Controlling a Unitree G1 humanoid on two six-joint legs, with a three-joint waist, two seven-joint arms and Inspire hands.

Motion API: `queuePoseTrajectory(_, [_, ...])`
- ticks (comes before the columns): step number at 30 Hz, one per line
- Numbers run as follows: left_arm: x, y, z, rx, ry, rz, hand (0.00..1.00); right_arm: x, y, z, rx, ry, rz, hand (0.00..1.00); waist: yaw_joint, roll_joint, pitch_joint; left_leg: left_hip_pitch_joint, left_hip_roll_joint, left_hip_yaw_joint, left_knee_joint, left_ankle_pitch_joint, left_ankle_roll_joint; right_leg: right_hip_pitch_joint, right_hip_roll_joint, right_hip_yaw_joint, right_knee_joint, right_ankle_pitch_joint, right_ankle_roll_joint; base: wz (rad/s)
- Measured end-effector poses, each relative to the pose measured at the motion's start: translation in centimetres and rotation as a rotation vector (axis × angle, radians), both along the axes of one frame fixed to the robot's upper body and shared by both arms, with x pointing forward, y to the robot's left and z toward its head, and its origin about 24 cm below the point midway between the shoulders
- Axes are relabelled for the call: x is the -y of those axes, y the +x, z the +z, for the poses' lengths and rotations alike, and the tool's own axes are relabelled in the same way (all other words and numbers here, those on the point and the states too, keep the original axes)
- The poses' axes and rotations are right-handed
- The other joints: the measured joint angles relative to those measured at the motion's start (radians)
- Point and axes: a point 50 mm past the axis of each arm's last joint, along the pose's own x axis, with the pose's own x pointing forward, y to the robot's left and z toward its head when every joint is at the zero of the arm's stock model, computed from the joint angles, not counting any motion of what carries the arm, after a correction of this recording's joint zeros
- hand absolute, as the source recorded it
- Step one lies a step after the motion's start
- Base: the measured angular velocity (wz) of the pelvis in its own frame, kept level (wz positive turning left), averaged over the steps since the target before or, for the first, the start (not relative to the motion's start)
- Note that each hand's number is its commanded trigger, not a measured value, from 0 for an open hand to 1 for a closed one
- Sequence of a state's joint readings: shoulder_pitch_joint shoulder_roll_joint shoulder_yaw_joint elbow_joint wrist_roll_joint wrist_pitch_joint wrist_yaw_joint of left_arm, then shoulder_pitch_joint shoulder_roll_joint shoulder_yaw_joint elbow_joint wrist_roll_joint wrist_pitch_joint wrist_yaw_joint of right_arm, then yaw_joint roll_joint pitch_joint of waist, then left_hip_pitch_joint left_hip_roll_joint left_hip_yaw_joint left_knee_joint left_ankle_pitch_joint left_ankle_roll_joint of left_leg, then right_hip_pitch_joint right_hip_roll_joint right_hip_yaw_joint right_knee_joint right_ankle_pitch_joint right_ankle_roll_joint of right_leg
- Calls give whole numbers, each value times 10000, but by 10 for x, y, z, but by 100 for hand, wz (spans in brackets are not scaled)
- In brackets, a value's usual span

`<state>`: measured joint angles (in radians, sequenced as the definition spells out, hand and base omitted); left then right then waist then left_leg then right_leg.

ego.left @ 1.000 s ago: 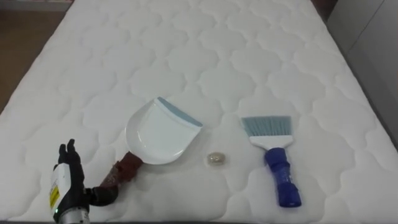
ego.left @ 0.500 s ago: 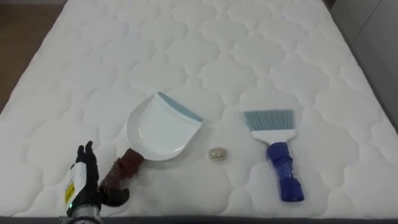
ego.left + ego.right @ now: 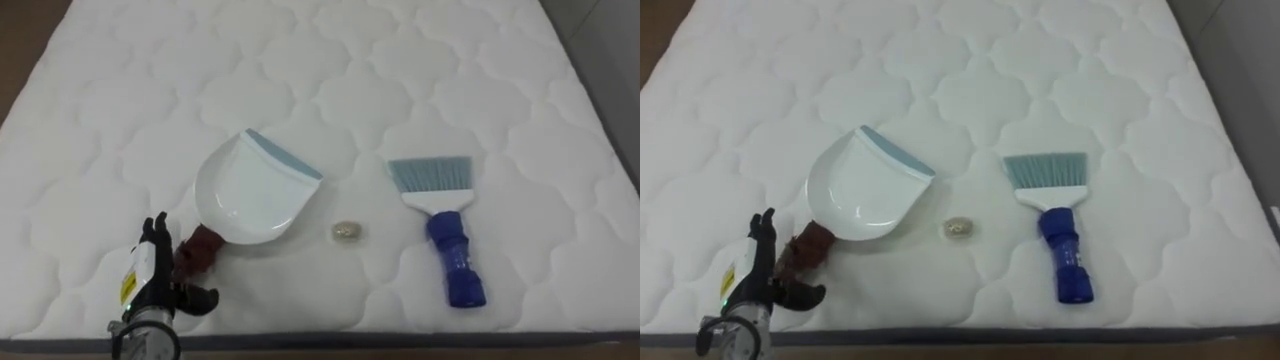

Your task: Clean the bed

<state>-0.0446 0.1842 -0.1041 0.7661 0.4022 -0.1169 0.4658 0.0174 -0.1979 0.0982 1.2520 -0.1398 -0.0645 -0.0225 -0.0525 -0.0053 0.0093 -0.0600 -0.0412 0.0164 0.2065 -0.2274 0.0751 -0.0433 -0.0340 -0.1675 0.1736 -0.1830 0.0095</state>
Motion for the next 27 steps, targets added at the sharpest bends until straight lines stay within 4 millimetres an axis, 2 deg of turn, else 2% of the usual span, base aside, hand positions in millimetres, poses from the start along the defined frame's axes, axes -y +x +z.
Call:
queuePoseTrajectory(10, [0, 7, 3, 217, 18, -94, 0, 2, 3, 0, 19, -108, -256, 0, -91, 26, 13, -118, 18, -45, -6, 1, -1, -145, 14, -72, -13, 0, 0, -2])
queuePoseTrajectory(13, [-4, 8, 5, 341, 174, -12, 0, 3, 5, 1, 123, -261, -315, 0, -103, 141, 84, -9, 82, -572, -17, 4, -5, -394, 40, -378, 547, -43, -68, -7])
queuePoseTrajectory(14, [-5, 8, 6, 363, 230, -3, 0, 4, 5, 1, 155, -293, -367, 0, -112, 232, 138, 61, 123, -1121, -20, 7, -10, -730, 86, -479, 979, -204, -202, -35])
queuePoseTrajectory(15, [-9, 9, 8, 414, 361, 45, 0, 3, 9, 2, 296, -308, -350, 0, -38, 274, 156, 27, 122, -1761, -9, 4, -16, -1157, 343, -168, 514, -114, -418, -47])
queuePoseTrajectory(16, [-13, 9, 9, 419, 448, 92, 0, 2, 12, 3, 380, -321, -281, 0, -14, 225, 135, -27, 116, -1873, 18, -17, -52, -1367, 421, -11, -68, 249, -607, -48])
queuePoseTrajectory(17, [-13, 9, 6, 214, 466, 107, 0, 6, 17, 5, 491, -551, -30, 0, -175, 468, 176, -303, 228, -1757, 283, -73, -363, -1432, 513, -316, -237, 1129, -715, 0])
queuePoseTrajectory(18, [-12, 10, 3, 44, 421, 89, 0, 6, 17, 5, 429, -678, 138, 0, -441, 464, 187, -539, 321, -912, 347, -29, -811, -1303, 339, -208, -218, 1144, -728, 33])
queuePoseTrajectory(19, [-10, 13, 4, 79, 382, 46, 0, 7, 15, 5, 367, -713, 153, 0, -549, 442, 199, -670, 400, -569, 198, 22, -882, -1244, 273, -6, -205, 1143, -726, 75])
queuePoseTrajectory(20, [-7, 20, 8, 306, 315, -82, 0, 7, 8, 3, 125, -701, 107, 0, -577, 319, 241, -1077, 499, -75, -286, 297, -817, -1175, 148, 541, -189, 1088, -630, 72])
queuePoseTrajectory(21, [-3, 32, 16, 788, 271, -263, 0, 8, 2, 2, -90, -725, 33, 0, -469, 280, 230, -1491, 596, 194, -776, 1218, -687, -1169, 115, 788, -58, 900, -357, 53])
queuePoseTrajectory(22, [-4, 33, 17, 832, 309, -274, 0, 8, -1, 1, -217, -731, -3, 0, -392, 170, 212, -1635, 610, 415, -548, 1516, -653, -1178, 43, 893, 86, 715, -260, 3])
queuePoseTrajectory(23, [-5, 32, 16, 776, 323, -221, 0, 8, -3, 0, -355, -751, -57, 0, -193, 121, 150, -1514, 586, 676, -410, 1517, -627, -1172, -4, 797, 232, 652, -214, -16])
queuePoseTrajectory(27, [-7, 30, 13, 647, 177, -9, 0, 6, 15, 3, 85, -585, -247, 0, -187, 189, 145, -1222, 409, 659, -408, 1469, -565, -814, -132, 59, 67, 645, -201, -7])
